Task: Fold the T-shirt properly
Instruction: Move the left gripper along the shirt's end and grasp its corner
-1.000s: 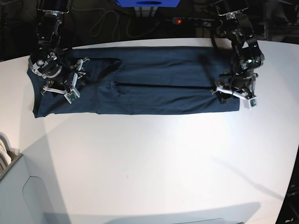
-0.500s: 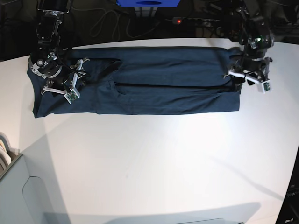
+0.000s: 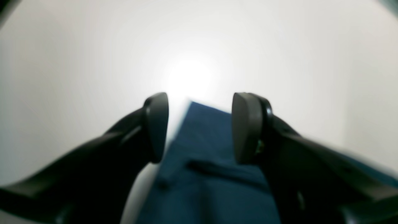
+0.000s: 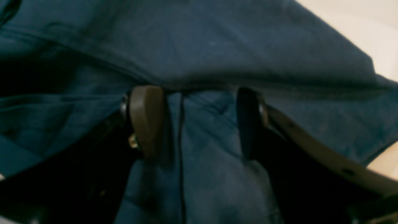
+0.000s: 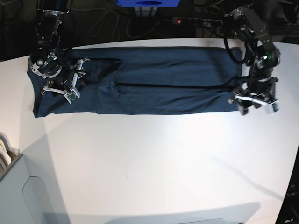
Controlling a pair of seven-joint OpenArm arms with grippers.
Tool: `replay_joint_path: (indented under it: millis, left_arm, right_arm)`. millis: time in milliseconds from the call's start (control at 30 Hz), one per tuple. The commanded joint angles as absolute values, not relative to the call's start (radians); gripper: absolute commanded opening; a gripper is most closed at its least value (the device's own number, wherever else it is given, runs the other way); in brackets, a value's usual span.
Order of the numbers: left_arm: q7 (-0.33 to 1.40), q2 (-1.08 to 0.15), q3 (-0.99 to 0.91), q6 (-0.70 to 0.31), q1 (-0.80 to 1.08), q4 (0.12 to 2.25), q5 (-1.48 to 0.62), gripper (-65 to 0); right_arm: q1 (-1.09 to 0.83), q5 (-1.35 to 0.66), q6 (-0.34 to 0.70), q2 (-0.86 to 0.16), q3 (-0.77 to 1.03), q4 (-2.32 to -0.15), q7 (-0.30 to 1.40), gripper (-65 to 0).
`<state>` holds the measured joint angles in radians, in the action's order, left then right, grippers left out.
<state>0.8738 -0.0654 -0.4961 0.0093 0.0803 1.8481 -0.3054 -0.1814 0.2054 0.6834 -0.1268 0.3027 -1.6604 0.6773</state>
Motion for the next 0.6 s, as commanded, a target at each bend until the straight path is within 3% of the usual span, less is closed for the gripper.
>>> replay_joint_path:
  millis: [0, 233, 567]
  left_arm:
    - [0.86, -0.071, -0.487, 0.007, 0.054, 1.839, -0.311, -33.6]
    - [0.877, -0.074, -0.392, 0.008, 0.051, 1.744, -0.309, -33.7]
    - [0.878, -0.082, -0.395, 0.004, 0.193, 1.75, -0.309, -33.7]
  right_arm:
    - [-0.174, 0.205, 0.698, -0.134, 0.305, -1.672, 0.676, -29.8]
    - [-0.174, 0.205, 0.698, -0.134, 0.305, -1.664, 0.676, -29.8]
    - [-0.174, 0.205, 0.698, -0.134, 0.305, -1.664, 0.676, -29.8]
